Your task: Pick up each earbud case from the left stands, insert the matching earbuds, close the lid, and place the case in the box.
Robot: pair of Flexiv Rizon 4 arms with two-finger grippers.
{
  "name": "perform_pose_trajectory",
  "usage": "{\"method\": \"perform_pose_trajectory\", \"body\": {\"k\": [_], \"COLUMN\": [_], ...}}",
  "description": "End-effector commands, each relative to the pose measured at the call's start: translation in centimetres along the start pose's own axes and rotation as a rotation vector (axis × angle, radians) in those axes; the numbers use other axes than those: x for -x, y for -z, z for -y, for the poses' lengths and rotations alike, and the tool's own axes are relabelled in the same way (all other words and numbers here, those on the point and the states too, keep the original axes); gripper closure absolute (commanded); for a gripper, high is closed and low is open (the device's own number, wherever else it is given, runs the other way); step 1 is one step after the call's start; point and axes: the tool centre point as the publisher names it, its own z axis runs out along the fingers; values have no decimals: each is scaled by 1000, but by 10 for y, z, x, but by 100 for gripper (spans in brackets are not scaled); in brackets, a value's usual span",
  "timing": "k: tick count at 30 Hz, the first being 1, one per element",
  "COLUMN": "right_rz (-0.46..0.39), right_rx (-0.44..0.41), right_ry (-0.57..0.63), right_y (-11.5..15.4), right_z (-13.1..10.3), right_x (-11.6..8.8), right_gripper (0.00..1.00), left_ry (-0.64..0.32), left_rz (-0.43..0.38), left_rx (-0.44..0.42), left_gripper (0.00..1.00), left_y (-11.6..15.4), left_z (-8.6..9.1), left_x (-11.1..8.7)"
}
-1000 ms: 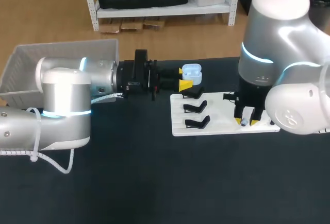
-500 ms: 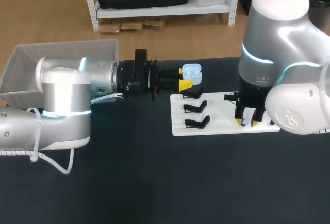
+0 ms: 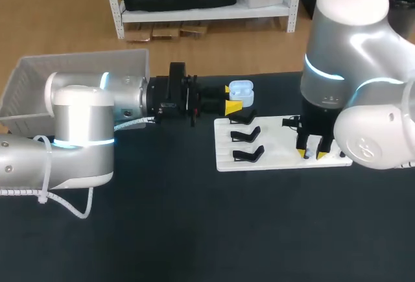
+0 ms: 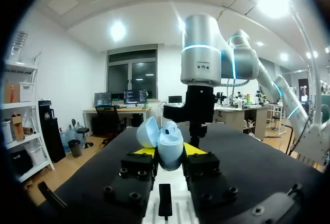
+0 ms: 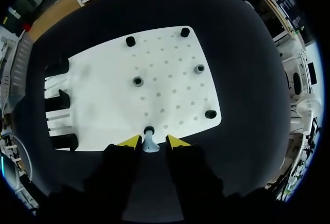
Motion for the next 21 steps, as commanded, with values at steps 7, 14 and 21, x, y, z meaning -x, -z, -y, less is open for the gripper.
{"method": "perform_pose_trajectory", "body": {"k": [7,14,21], "right_rz": [0,1,4], "right_rx": [3,2,-1], "right_ry": [-3,-1,3], "right_y": [-1,-1,3], "right_z": [-1,-2,-3], "right_x": [-1,-1,0], "right_gripper": [80,100,100], "left_ry": [-4,-4,-4], "left_rz": [2,2,2], "left_rx": [8,8,8], "left_gripper": [100,100,100], "left_y": [0,0,0], "left_z": [2,2,2], "left_x": [-1,-1,-1]}}
